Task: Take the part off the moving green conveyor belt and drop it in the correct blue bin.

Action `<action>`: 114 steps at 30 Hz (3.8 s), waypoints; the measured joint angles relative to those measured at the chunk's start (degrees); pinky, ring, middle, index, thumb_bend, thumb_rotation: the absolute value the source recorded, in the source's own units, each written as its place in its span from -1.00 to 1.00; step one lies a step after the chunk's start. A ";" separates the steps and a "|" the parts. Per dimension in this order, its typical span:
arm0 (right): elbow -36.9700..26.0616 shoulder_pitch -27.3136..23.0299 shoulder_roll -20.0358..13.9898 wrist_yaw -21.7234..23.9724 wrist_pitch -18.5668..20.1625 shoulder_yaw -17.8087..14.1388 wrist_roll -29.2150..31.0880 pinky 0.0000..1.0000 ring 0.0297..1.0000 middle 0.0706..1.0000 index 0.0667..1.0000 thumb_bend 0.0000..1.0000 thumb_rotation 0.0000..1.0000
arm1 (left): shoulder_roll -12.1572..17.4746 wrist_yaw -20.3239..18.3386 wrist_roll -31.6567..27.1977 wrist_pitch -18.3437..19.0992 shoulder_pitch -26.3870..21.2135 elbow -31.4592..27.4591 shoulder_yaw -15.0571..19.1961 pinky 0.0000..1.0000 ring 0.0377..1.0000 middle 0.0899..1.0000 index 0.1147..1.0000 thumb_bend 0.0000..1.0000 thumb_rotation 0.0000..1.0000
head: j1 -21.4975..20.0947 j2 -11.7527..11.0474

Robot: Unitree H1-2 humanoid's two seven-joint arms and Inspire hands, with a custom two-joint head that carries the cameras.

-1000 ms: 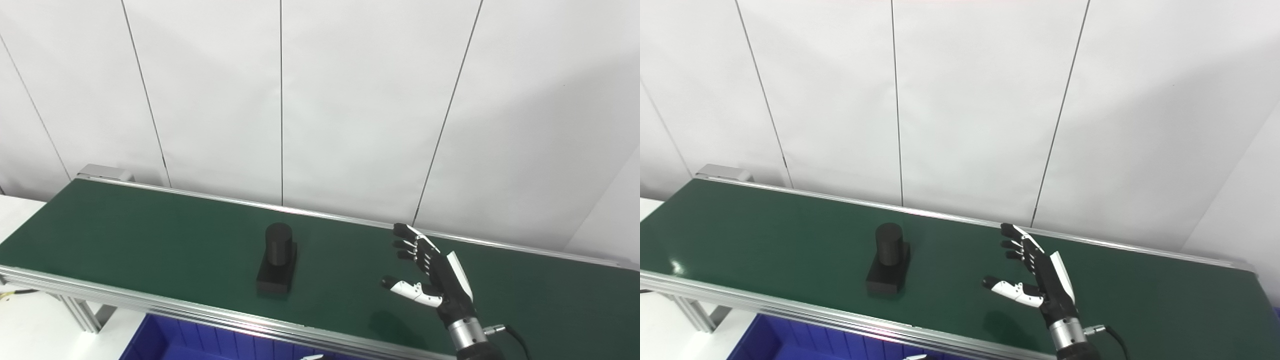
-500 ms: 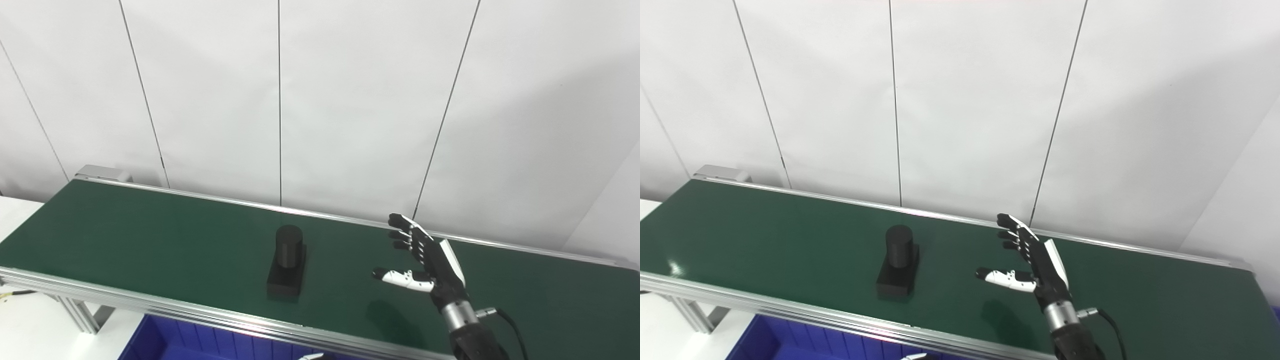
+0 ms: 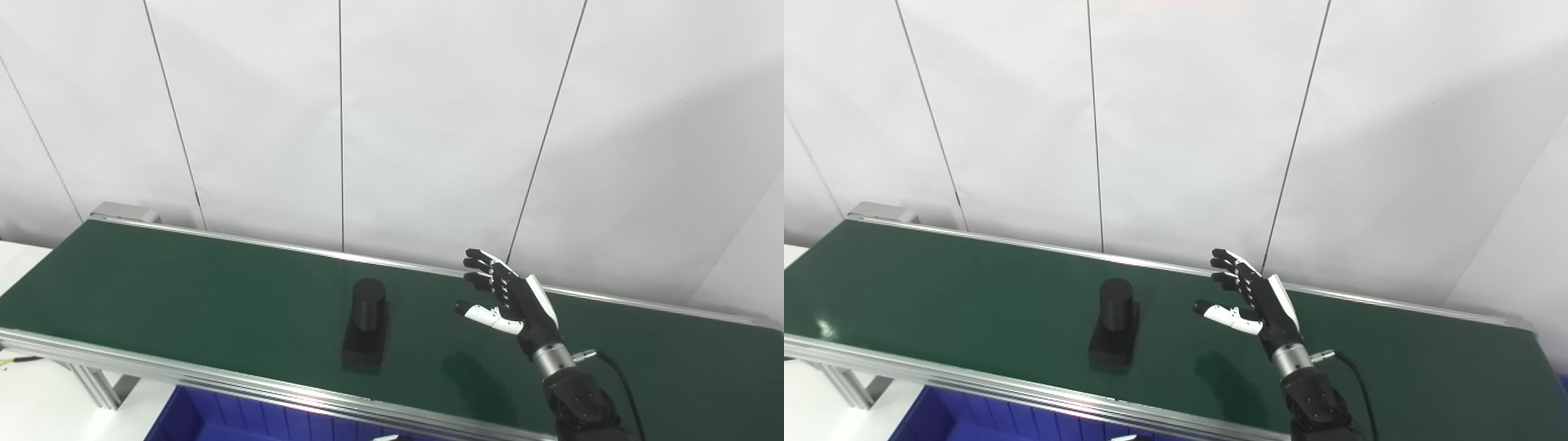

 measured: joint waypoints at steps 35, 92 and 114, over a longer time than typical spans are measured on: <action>14.03 -6.04 0.88 -7.13 1.98 5.53 -8.99 0.46 0.55 0.67 0.70 0.79 -0.38 | 0.01 -2.51 0.84 0.00 2.33 -2.36 0.85 0.53 0.66 0.64 0.56 0.96 1.00 | -0.62 1.23; 13.19 -6.65 1.36 -17.11 5.03 9.47 -17.33 -0.21 -0.12 -0.12 -0.09 0.05 -1.00 | -0.02 -2.56 0.84 0.00 2.26 -2.25 0.79 0.54 0.66 0.63 0.58 0.93 1.00 | -1.14 1.76; -21.11 9.32 -5.75 -6.90 7.93 5.09 -12.24 -0.31 -0.23 -0.21 -0.03 0.05 -1.00 | -2.22 -1.91 1.05 0.00 2.17 -1.25 0.61 0.59 0.68 0.65 0.59 0.92 1.00 | -2.99 1.85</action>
